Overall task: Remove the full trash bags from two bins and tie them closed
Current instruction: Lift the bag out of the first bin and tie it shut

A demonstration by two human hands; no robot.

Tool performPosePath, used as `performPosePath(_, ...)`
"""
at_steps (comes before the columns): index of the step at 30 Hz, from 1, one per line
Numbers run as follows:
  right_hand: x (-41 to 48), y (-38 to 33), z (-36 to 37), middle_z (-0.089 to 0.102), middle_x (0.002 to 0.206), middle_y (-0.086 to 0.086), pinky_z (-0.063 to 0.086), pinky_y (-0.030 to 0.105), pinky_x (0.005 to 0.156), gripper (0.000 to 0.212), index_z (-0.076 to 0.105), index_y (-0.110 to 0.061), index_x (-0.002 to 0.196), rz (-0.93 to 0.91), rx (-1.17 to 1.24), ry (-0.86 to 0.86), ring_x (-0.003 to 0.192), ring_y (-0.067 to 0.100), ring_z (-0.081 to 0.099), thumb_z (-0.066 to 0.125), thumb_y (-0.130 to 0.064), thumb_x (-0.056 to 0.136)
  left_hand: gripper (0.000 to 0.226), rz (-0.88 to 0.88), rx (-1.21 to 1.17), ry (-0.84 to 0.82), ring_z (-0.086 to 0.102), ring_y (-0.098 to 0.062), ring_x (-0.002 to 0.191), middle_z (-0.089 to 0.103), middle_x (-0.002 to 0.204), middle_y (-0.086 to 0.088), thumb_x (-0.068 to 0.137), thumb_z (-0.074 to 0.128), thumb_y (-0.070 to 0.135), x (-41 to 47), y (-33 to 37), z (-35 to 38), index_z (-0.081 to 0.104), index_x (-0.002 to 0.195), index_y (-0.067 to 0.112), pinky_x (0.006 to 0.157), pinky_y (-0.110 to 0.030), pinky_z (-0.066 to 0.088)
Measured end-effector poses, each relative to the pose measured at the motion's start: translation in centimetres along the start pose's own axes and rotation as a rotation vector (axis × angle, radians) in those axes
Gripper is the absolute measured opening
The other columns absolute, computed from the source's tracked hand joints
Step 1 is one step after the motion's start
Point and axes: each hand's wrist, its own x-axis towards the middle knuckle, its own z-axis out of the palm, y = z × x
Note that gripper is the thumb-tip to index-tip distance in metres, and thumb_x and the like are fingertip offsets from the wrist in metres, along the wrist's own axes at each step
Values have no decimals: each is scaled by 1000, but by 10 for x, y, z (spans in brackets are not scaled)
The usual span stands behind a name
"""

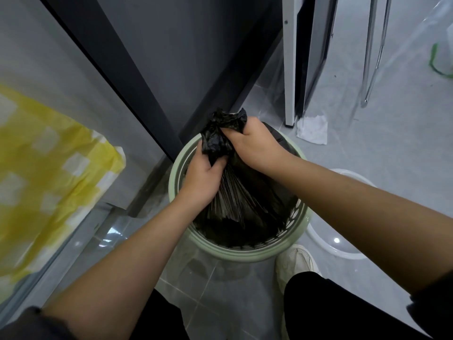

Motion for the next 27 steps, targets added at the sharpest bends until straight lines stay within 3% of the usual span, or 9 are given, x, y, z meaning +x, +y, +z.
performPosePath(4,2,5,-2,72,92,7,52,45,88,25,68,-5,89,40,35,29,93,20,67,53,-24,93,39,-52,-54,-161,55,0,103,59,111,15,88,54,37,0,-3,-4,50,125,24,88,-16,42)
performPosePath(8,4,-4,-3,71,86,3,53,32,80,18,69,-4,89,-10,17,55,86,14,66,59,-19,91,21,-26,-34,-210,54,19,84,60,94,24,82,68,25,2,1,1,57,96,37,77,-5,45)
performPosePath(12,9,-7,-8,69,80,-2,53,30,79,14,71,-8,86,-65,-52,42,81,10,65,62,-19,89,10,-116,-112,-136,64,-1,81,68,84,13,84,67,18,4,-4,7,65,83,28,76,-23,52)
performPosePath(15,8,-2,-20,68,94,-6,51,34,90,16,70,-15,97,-88,-68,11,94,9,63,65,-24,86,12,-136,-127,-84,63,-7,89,66,92,11,88,60,20,6,-7,8,63,100,19,79,-20,49)
performPosePath(17,3,3,-33,58,115,-10,42,26,102,42,59,-19,122,-120,-133,-8,115,8,52,68,-33,83,19,-77,-122,-64,57,6,92,61,98,18,91,57,24,6,-6,6,58,110,24,79,-9,45)
performPosePath(19,-2,16,-49,42,142,-6,29,25,112,74,34,-24,143,-93,-188,-70,134,6,35,68,-45,81,16,-48,-109,-54,53,14,87,57,97,24,93,55,27,5,-6,3,57,108,27,72,1,42)
performPosePath(21,-9,28,-60,33,152,-7,27,28,115,91,21,-25,149,-2,-161,-196,138,3,30,66,-56,77,12,-54,-132,-46,54,18,78,58,93,23,94,53,27,5,-6,0,61,102,27,69,-1,43)
performPosePath(24,-20,39,-62,54,128,-13,39,33,109,67,43,-24,134,14,-220,-327,118,-1,50,67,-51,78,24,-52,-89,-20,56,10,65,63,80,9,95,51,26,7,-3,-2,65,86,9,64,-15,46)
performPosePath(27,-25,41,-47,59,120,2,34,38,110,38,57,-15,126,-125,-432,-217,115,16,52,61,-28,90,28,-26,-16,-27,59,-6,75,66,81,0,93,51,27,14,-3,-4,63,82,4,68,-24,48)
